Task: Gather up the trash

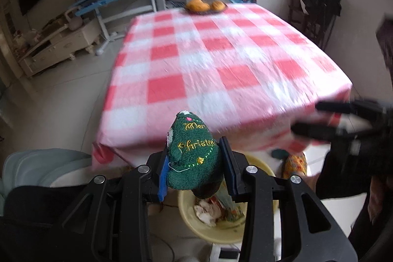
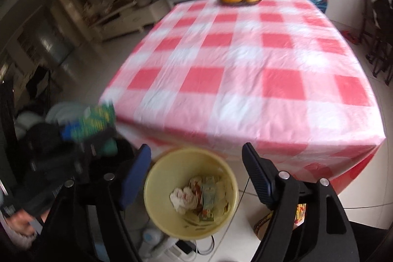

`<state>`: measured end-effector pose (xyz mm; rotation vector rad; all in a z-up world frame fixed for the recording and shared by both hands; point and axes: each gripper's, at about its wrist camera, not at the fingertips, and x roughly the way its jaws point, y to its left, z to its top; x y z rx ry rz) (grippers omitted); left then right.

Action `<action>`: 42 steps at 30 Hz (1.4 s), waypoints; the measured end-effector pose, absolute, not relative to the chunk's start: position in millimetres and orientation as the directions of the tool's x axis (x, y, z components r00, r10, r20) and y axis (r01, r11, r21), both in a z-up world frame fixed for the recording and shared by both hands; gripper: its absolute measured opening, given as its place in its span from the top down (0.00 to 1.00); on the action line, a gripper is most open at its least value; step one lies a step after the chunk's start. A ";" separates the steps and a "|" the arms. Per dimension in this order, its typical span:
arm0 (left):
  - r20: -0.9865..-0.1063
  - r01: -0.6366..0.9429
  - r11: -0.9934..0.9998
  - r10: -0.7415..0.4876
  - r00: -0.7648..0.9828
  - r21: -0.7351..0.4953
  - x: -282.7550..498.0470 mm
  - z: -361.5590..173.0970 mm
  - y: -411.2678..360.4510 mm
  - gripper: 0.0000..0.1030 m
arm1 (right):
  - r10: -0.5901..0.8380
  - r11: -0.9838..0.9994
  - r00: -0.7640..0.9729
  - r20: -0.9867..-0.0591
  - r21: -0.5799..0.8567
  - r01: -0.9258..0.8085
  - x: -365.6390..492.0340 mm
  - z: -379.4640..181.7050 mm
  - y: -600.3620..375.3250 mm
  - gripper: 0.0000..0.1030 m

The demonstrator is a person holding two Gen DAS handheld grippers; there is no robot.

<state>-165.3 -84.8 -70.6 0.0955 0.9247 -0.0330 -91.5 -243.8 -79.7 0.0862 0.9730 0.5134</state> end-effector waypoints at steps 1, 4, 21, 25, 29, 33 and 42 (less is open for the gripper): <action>-0.813 0.090 0.994 -0.003 0.582 0.061 -167.3 -74.9 -88.2 0.64 | 0.454 0.879 0.470 -0.757 0.296 -0.373 -91.8 -77.8 -244.6 0.27; -0.846 0.136 0.989 -0.027 0.533 0.054 -171.2 -87.9 -97.5 0.61 | 0.441 0.891 0.533 -0.722 0.280 -0.359 -93.6 -67.8 -249.5 0.24; -0.807 0.094 0.994 -0.005 0.591 0.063 -171.0 -80.2 -93.1 0.21 | 0.290 0.953 0.705 -0.647 0.126 -0.276 -95.2 -49.8 -249.3 0.10; -0.763 0.049 0.997 0.020 0.646 0.068 -167.4 -64.5 -85.4 0.16 | 0.255 0.960 0.747 -0.614 0.066 -0.273 -99.0 -43.8 -242.2 0.08; -0.703 -0.015 0.997 0.060 0.709 0.071 -155.1 -39.7 -71.3 0.11 | 0.207 0.967 0.793 -0.572 -0.005 -0.256 -97.4 -34.5 -232.8 0.08; -0.657 -0.077 0.995 0.098 0.748 0.061 -131.2 -15.1 -54.1 0.08 | 0.214 0.964 0.817 -0.535 -0.017 -0.265 -84.1 -15.5 -224.8 0.08; -0.569 -0.146 0.987 0.156 0.807 0.063 -69.7 29.6 -33.0 0.07 | 0.206 0.950 0.874 -0.441 -0.126 -0.287 -37.4 23.4 -195.6 0.08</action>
